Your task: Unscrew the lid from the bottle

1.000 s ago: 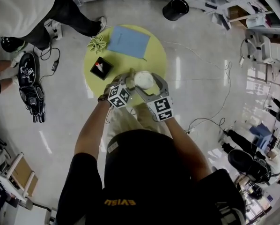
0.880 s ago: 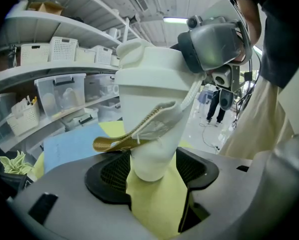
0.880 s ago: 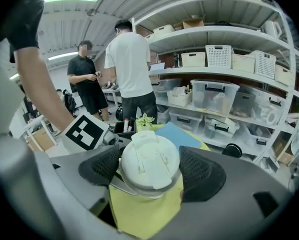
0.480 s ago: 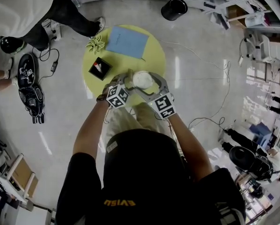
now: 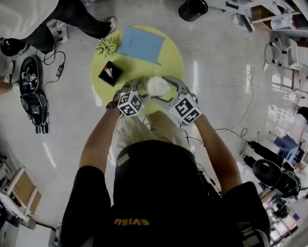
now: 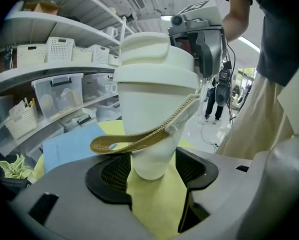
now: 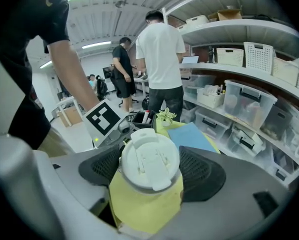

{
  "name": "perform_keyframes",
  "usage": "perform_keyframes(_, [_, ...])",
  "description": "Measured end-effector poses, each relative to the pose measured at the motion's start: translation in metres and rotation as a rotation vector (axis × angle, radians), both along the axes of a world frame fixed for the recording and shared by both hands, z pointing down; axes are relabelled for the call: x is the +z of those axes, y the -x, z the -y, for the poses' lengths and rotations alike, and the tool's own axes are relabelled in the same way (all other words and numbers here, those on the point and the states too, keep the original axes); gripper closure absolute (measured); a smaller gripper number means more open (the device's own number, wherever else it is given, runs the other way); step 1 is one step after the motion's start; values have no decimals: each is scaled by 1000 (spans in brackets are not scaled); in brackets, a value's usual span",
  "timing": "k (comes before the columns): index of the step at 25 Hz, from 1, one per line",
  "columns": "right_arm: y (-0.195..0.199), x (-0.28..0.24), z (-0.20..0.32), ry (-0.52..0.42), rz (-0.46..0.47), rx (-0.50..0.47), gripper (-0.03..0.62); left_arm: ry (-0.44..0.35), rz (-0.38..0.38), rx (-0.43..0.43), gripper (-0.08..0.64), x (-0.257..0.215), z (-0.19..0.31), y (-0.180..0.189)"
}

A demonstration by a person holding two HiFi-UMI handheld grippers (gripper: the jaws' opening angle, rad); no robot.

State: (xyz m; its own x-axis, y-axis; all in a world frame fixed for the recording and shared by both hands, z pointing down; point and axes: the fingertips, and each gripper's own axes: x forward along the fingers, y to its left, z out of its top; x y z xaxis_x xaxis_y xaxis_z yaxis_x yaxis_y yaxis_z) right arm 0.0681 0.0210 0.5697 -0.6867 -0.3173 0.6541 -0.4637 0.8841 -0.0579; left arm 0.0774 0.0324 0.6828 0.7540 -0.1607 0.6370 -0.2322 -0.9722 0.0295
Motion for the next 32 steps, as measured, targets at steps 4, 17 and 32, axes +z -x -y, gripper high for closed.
perform_keyframes(4, [0,2,-1,10,-24,-93,218,-4,0,3,267,1,1,-1])
perform_keyframes(17, [4,3,-3,22,-123,-333,218,2,9,2,272,3,0,2])
perform_keyframes(32, [-6,-16,10,72,-161,292,201,39,0,-39,285,4,-3,5])
